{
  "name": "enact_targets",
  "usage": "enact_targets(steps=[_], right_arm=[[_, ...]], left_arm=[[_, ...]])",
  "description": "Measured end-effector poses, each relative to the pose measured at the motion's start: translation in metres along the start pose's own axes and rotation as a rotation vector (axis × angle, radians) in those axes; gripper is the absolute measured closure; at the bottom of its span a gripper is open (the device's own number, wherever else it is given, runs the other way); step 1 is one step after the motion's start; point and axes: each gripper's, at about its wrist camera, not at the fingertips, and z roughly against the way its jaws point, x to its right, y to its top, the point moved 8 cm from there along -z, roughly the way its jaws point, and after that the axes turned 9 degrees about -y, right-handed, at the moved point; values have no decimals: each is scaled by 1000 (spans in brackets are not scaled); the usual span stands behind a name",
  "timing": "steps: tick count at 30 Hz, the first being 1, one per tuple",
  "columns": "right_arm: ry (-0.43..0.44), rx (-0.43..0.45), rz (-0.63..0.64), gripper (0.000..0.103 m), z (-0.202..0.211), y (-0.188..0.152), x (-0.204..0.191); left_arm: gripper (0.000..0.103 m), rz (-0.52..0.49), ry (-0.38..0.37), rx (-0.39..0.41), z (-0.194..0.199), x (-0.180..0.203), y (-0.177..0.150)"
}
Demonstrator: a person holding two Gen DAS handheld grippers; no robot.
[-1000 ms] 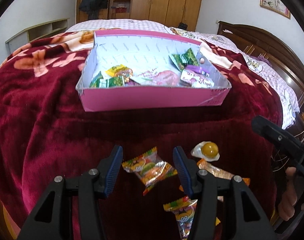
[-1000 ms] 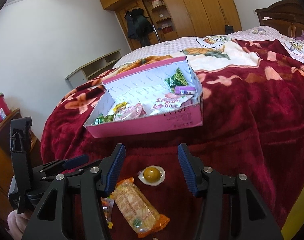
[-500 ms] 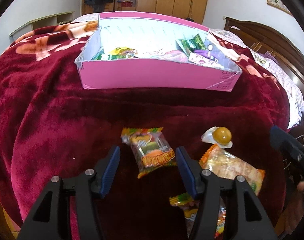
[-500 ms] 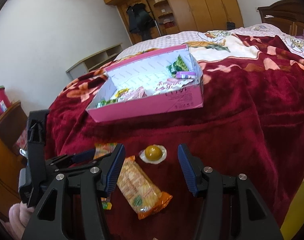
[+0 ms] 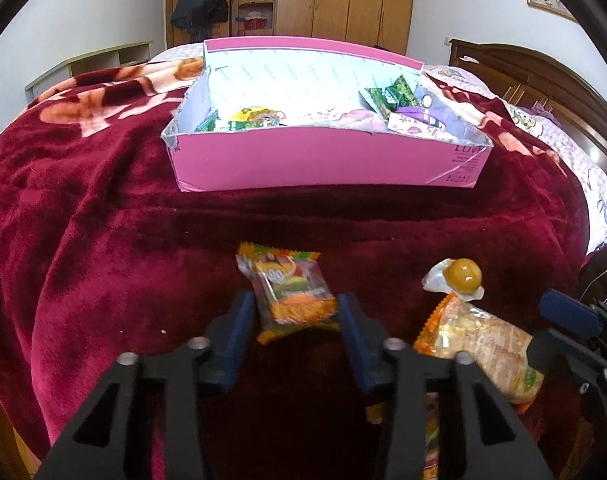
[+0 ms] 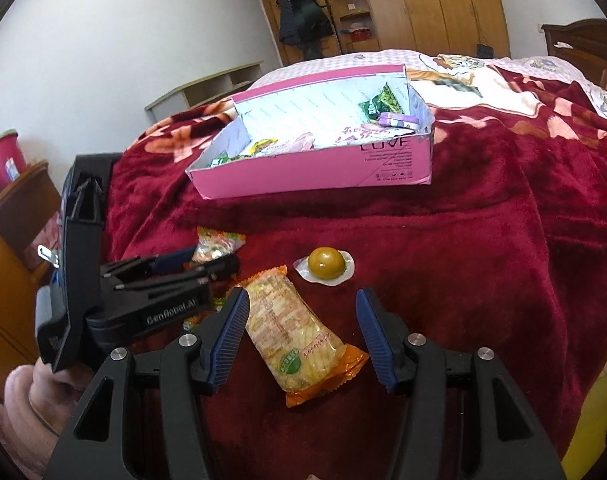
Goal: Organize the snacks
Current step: 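Grasp the wafer pack with the right tool while the left tool approaches the gummy packet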
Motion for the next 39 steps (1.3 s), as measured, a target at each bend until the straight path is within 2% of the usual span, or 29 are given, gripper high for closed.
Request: enact_targets(steps=[11, 24, 30, 36, 39], right_arm=[[3, -55, 9, 46, -17, -14, -3], [10, -33, 33, 44, -22, -19, -7], [-10, -26, 101, 42, -18, -27, -12], [-16, -25, 76, 42, -22, -28, -10], [-32, -19, 69, 47, -23, -28, -8]], left_arm=[[60, 33, -15, 18, -5, -16, -3], [58, 13, -9, 15, -13, -16, -6], [58, 7, -8, 21, -13, -15, -5], [59, -3, -9, 29, -12, -14, -5], [60, 0, -17, 37, -9, -14, -5]])
